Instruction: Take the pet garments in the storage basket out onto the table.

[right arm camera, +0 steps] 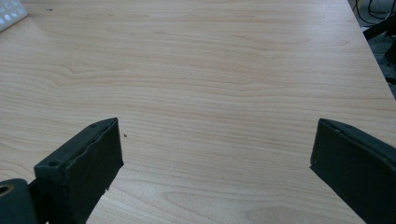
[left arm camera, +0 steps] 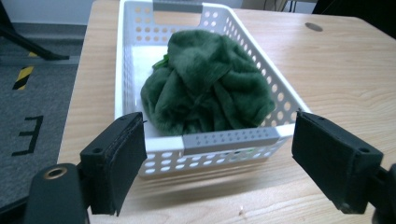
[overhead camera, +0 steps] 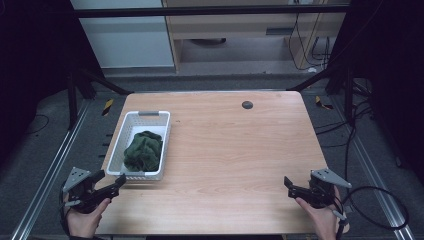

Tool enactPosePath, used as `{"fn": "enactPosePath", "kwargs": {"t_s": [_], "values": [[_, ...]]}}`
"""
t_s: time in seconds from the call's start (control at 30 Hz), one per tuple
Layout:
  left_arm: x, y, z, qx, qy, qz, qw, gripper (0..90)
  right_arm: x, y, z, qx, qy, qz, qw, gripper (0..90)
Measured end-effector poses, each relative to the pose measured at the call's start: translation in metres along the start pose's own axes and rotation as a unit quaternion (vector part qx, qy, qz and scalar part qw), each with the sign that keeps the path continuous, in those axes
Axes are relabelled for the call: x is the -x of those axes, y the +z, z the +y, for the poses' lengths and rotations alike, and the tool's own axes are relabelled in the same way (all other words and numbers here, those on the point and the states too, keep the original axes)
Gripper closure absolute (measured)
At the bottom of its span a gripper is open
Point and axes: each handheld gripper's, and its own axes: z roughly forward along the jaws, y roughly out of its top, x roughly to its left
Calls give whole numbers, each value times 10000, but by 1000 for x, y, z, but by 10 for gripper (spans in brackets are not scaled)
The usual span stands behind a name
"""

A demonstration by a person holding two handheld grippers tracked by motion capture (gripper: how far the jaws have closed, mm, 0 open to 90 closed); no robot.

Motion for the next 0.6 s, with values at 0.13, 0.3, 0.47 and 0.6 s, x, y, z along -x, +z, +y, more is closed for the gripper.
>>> {"fn": "enactPosePath", "kwargs": {"t_s": [0.13,0.3,0.47,0.6], "values": [[2,0,9,16,71,-84,9999,170,1,1,0,-31,-16,7,10000,28],[5,3,16,-15,158,-146,9998,170,3,3,-2,-132,-16,22,9999,40],[9,8,25,-34,279,-224,9994,170,4,4,-3,-176,-25,-3,9998,43],[11,12,32,-60,349,-253,9991,170,5,5,-3,-225,1,-13,9997,45]]}}
